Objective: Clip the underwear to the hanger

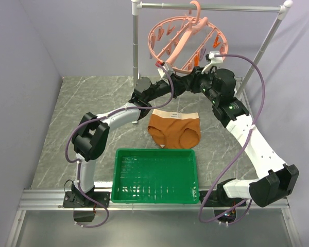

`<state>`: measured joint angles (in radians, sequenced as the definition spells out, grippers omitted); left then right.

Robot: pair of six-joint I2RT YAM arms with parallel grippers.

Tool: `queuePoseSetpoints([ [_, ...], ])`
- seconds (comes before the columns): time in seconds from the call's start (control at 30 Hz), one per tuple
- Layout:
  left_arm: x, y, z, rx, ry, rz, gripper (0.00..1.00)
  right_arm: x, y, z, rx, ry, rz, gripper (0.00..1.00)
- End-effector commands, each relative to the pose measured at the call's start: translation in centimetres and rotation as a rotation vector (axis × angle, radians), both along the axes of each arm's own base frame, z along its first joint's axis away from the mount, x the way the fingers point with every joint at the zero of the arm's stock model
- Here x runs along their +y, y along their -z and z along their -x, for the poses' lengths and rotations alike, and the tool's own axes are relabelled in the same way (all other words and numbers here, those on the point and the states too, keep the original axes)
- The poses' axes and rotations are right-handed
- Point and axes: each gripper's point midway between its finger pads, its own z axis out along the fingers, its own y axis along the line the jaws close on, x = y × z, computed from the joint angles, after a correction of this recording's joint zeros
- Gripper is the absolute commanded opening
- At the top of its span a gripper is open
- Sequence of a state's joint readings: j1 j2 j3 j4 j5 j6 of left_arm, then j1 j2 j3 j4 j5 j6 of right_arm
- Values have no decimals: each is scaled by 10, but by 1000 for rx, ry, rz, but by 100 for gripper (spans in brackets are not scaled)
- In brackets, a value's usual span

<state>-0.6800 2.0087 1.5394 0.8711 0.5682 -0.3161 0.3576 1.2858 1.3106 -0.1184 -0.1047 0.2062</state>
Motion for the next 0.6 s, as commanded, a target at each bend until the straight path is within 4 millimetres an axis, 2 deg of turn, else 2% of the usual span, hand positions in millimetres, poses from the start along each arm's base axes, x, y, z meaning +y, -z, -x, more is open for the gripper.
queuePoseSetpoints([
  [0.0, -5, -37, 35, -101, 91, 13, 2, 3, -31, -4, -71, -5, -26, 40],
  [0.23, 3, -35, 37, -87, 59, 15, 20, 8, -34, -1, -64, -38, -46, 2],
  [0.5, 7, -41, 40, -95, 57, 28, 28, 12, -35, 6, -58, -74, -71, 0],
  [0.53, 7, -40, 40, -93, 58, 28, 30, 12, -36, 7, -60, -77, -72, 0],
  [0.57, 7, -42, 39, -88, 56, 32, 37, 12, -37, 7, -61, -79, -76, 0],
])
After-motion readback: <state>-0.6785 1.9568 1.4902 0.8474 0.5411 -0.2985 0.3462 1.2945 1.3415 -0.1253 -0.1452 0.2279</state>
